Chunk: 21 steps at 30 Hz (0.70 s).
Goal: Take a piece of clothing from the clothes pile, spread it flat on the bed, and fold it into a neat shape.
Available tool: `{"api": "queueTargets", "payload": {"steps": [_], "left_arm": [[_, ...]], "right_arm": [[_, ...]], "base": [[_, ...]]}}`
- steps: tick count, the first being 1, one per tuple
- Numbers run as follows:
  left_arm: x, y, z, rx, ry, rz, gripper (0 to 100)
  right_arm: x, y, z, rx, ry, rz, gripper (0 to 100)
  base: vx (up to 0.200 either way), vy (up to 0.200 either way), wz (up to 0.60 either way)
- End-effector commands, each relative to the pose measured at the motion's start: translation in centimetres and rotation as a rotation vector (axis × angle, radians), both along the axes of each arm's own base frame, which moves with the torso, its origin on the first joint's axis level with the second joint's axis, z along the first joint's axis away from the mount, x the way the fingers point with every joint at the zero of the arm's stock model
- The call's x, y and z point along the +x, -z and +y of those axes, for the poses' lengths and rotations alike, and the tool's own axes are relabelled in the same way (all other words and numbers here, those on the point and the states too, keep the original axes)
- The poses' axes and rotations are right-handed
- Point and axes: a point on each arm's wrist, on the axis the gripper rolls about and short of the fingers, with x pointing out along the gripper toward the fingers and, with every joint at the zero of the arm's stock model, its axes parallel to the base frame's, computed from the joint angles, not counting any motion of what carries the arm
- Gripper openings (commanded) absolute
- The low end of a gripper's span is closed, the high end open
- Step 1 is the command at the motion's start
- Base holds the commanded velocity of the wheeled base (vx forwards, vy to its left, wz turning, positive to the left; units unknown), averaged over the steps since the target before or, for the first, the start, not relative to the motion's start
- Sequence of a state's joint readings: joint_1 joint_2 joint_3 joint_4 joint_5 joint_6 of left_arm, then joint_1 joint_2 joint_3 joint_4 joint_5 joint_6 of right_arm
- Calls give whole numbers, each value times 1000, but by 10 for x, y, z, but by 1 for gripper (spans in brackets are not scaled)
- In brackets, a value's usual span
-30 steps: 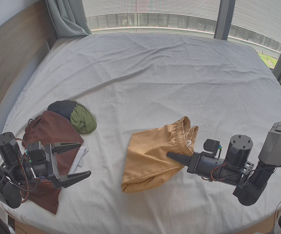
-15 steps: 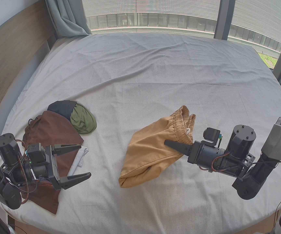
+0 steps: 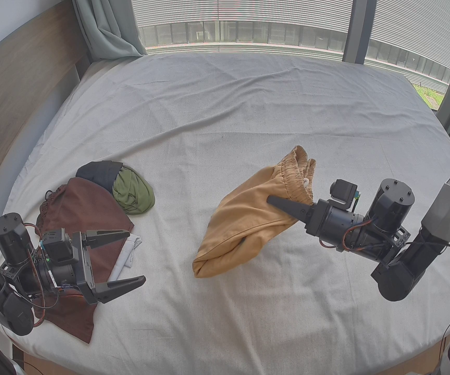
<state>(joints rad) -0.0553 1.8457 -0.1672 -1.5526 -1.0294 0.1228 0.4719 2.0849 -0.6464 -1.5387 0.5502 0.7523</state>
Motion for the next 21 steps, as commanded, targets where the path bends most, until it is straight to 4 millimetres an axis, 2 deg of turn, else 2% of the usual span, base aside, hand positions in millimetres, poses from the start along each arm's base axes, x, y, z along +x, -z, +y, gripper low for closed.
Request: {"api": "queueTargets", "payload": {"steps": [1, 6, 10, 15, 21], "left_arm": [[0, -1, 0, 0, 0, -3, 100], [0, 0, 0, 0, 0, -2, 100], [0, 0, 0, 0, -2, -2, 100], [1, 1, 1, 0, -3, 3, 100], [1, 2, 0, 0, -2, 8, 100]], "right_arm": [[11, -8, -1, 21, 5, -38, 0], [19, -11, 0, 31, -11, -64, 0], [39, -11, -2, 43, -28, -92, 0], [51, -12, -1, 72, -52, -82, 0], [85, -8, -3, 114, -29, -93, 0]], "base": [[0, 0, 0], [0, 0, 0], [0, 0, 0], [0, 0, 0], [0, 0, 0]]}}
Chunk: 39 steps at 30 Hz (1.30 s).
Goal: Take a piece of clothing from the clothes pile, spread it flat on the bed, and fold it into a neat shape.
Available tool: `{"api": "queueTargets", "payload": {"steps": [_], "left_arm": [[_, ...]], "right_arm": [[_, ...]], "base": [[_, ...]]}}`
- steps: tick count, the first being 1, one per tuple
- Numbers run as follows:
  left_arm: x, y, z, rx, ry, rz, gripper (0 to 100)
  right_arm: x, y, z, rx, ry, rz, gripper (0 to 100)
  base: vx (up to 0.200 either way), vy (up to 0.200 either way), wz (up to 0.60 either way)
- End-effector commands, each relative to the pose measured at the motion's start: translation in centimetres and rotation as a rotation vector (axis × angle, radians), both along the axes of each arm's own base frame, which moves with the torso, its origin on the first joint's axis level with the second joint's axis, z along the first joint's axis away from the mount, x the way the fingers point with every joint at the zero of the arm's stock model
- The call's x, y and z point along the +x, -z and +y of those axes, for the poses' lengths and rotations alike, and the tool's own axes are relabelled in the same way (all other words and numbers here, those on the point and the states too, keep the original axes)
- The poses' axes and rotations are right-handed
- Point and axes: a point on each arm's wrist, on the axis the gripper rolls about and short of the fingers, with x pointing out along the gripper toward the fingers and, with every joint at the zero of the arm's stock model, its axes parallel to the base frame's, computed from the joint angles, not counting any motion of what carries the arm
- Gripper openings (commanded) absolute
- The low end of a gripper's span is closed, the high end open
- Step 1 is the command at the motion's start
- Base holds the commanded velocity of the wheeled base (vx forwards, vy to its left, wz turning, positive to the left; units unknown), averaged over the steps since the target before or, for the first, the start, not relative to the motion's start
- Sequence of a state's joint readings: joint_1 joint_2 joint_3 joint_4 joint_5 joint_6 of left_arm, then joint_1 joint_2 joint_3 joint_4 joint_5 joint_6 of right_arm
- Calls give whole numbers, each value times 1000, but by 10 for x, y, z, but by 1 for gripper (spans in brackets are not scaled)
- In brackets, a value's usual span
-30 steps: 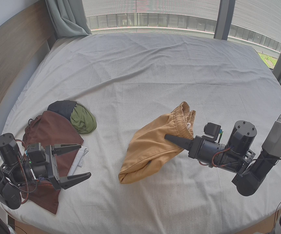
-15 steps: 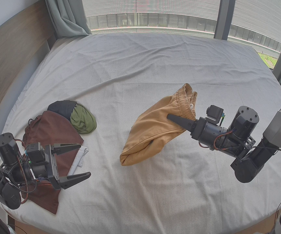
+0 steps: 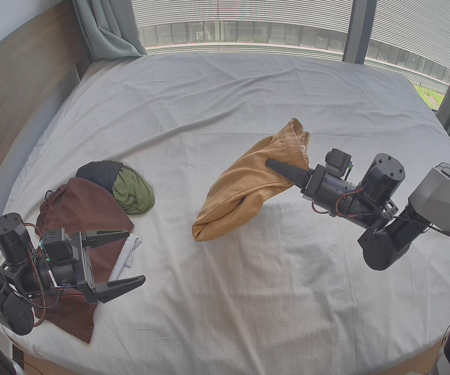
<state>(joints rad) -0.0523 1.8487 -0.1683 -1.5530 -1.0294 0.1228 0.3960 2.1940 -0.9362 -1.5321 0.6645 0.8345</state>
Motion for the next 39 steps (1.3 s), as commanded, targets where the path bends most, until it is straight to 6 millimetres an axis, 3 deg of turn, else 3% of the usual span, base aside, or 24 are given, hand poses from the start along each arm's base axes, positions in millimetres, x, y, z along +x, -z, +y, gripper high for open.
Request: {"api": "queueTargets", "payload": {"steps": [1, 6, 10, 17, 28, 39], "left_arm": [[0, 2, 0, 0, 0, 9, 100], [0, 2, 0, 0, 1, 12, 100], [1, 3, 0, 1, 3, 15, 100], [1, 3, 0, 0, 1, 14, 100], [1, 4, 0, 1, 1, 17, 100], [1, 5, 0, 0, 7, 24, 100]], "right_arm": [[32, 15, -1, 24, 21, 5, 0], [49, 23, -1, 25, 34, 9, 0], [59, 43, -1, 14, 42, 35, 0], [64, 66, -3, 0, 53, 75, 0], [66, 58, -5, 8, 56, 54, 0], [84, 26, -4, 55, 25, -80, 0]], "base": [[0, 0, 0], [0, 0, 0], [0, 0, 0], [0, 0, 0], [0, 0, 0], [0, 0, 0]]}}
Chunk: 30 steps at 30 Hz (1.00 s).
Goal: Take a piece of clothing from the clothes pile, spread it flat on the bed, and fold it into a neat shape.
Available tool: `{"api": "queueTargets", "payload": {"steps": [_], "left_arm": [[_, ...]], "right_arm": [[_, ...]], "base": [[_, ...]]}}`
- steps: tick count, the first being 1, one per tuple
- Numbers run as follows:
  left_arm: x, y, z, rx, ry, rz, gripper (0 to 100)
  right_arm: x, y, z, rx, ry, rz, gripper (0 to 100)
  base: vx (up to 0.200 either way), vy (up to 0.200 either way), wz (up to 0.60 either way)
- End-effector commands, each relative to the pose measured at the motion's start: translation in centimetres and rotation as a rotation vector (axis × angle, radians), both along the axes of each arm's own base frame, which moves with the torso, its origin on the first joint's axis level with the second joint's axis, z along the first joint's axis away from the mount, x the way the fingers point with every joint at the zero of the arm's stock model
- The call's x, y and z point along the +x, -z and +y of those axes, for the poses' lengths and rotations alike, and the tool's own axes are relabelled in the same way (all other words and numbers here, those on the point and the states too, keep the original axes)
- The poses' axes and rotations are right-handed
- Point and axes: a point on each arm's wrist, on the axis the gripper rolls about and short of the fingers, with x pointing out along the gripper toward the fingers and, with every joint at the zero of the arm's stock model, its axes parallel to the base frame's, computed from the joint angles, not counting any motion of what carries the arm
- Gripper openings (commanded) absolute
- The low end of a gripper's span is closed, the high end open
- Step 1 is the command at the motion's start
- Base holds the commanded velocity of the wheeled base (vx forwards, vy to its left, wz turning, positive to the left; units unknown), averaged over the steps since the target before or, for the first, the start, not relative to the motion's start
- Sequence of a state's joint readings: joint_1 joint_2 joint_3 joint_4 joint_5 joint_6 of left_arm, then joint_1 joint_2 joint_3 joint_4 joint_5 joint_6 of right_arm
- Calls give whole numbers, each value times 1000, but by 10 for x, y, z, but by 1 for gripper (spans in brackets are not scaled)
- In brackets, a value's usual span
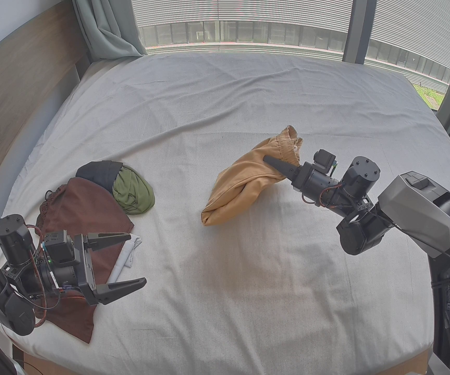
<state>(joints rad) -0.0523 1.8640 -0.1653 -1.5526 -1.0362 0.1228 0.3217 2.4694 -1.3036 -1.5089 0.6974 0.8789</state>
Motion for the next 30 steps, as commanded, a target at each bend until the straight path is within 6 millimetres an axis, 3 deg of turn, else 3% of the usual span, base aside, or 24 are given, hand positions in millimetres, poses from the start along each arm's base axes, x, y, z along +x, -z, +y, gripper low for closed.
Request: {"api": "queueTargets", "payload": {"steps": [1, 4, 9, 12, 18, 30], "left_arm": [[0, 2, 0, 0, 1, 10, 100], [-1, 2, 0, 1, 1, 13, 100], [-1, 6, 0, 2, 1, 27, 100], [0, 8, 1, 13, 6, 17, 100], [2, 15, 2, 30, 6, 14, 100], [3, 11, 2, 28, 6, -1, 100]], "right_arm": [[9, -17, 1, 23, -7, -64, 0], [14, -26, 2, 41, -8, -98, 0], [28, -26, -3, 71, -2, -108, 0], [47, -4, -8, 87, 8, -95, 0], [57, 37, -6, 69, 10, -36, 0], [35, 84, -31, -28, 72, 80, 0]], "base": [[0, 0, 0], [0, 0, 0], [0, 0, 0], [0, 0, 0], [0, 0, 0], [0, 0, 0]]}}
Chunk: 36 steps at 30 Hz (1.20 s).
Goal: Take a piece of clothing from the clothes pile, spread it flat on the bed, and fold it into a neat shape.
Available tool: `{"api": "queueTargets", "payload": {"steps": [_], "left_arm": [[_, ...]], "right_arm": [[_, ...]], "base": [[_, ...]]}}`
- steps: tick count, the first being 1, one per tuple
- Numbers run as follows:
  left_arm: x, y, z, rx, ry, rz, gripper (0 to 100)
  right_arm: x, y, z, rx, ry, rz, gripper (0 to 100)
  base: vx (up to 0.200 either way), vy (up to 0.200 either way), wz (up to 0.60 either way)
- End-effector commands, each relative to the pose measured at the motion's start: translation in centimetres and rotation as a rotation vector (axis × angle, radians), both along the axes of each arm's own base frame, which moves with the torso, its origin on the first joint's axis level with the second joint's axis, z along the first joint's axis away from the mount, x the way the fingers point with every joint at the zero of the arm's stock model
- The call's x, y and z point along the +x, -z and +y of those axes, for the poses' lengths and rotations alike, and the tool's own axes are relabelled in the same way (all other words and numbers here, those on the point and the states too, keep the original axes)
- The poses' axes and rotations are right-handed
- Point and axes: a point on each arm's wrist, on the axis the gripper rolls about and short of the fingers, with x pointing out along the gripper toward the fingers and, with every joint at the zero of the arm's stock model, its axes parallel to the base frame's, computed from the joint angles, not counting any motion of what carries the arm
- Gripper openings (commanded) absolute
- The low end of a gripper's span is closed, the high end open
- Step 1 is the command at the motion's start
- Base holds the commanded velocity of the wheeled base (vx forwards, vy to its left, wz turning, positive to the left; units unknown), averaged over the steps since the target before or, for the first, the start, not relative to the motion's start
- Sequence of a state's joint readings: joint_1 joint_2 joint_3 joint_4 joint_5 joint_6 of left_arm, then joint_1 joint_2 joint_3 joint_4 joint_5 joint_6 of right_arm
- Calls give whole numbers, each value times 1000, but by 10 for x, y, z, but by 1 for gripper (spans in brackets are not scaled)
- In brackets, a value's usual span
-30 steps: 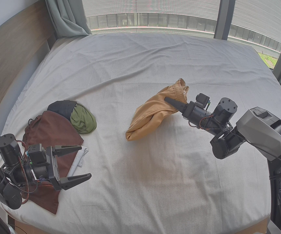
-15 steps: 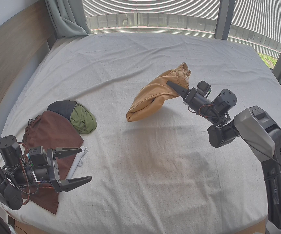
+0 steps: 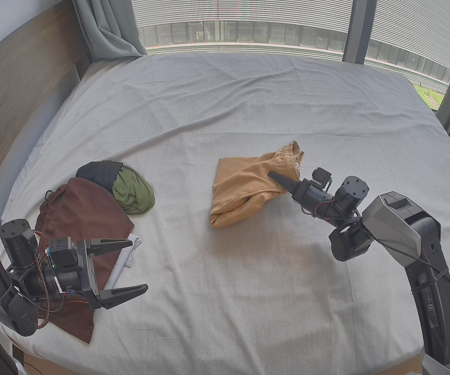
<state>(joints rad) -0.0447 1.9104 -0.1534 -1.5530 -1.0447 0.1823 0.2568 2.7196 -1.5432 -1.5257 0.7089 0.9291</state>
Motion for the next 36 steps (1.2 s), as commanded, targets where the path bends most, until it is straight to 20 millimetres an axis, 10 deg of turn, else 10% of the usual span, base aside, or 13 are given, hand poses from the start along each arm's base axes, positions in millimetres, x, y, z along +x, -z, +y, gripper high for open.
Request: {"api": "queueTargets", "payload": {"steps": [1, 31, 32, 36], "left_arm": [[1, -1, 0, -1, 0, -5, 100], [0, -3, -2, -1, 6, -13, 100], [0, -3, -2, -1, 6, -14, 100], [1, -3, -2, -1, 6, -17, 100]], "right_arm": [[-14, 22, -14, -68, 37, 51, 0], [-31, 65, -28, -164, 140, 132, 0], [-31, 65, -27, -165, 138, 132, 100], [-33, 66, -26, -167, 135, 137, 100]], "base": [[0, 0, 0], [0, 0, 0], [0, 0, 0], [0, 0, 0]]}}
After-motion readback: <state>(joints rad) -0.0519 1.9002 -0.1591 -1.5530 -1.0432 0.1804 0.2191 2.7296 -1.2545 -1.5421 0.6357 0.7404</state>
